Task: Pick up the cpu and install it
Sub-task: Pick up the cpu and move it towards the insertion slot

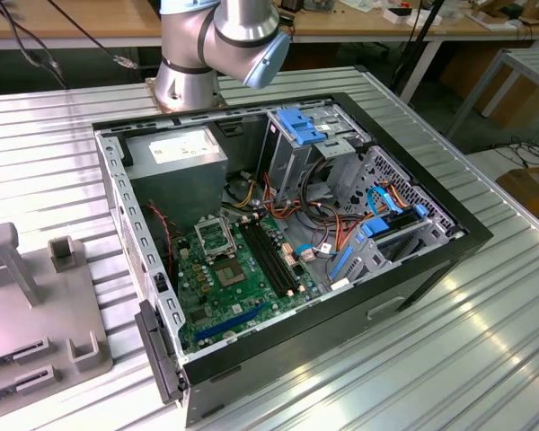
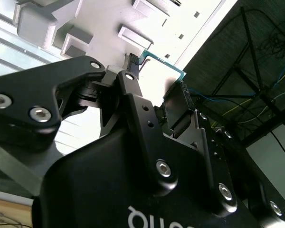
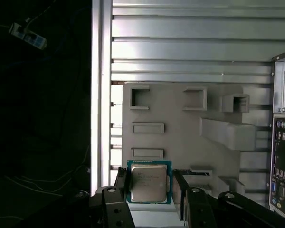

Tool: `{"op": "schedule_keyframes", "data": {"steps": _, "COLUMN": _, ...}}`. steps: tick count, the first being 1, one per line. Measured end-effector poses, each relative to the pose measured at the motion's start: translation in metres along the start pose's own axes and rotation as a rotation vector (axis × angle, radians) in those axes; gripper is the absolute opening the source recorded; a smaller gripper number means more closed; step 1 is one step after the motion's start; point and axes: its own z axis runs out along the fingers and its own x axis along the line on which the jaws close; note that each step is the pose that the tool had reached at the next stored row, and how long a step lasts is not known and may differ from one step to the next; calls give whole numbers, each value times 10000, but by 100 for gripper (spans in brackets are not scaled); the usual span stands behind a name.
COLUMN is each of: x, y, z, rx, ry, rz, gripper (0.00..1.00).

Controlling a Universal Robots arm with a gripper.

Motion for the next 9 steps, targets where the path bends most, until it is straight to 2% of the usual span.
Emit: {"op": "schedule_keyframes", "data": {"steps": 9, "x": 3, "y": 0, "z": -81, "rx": 0, "ry": 10, "rz": -1, "gripper": 47}}
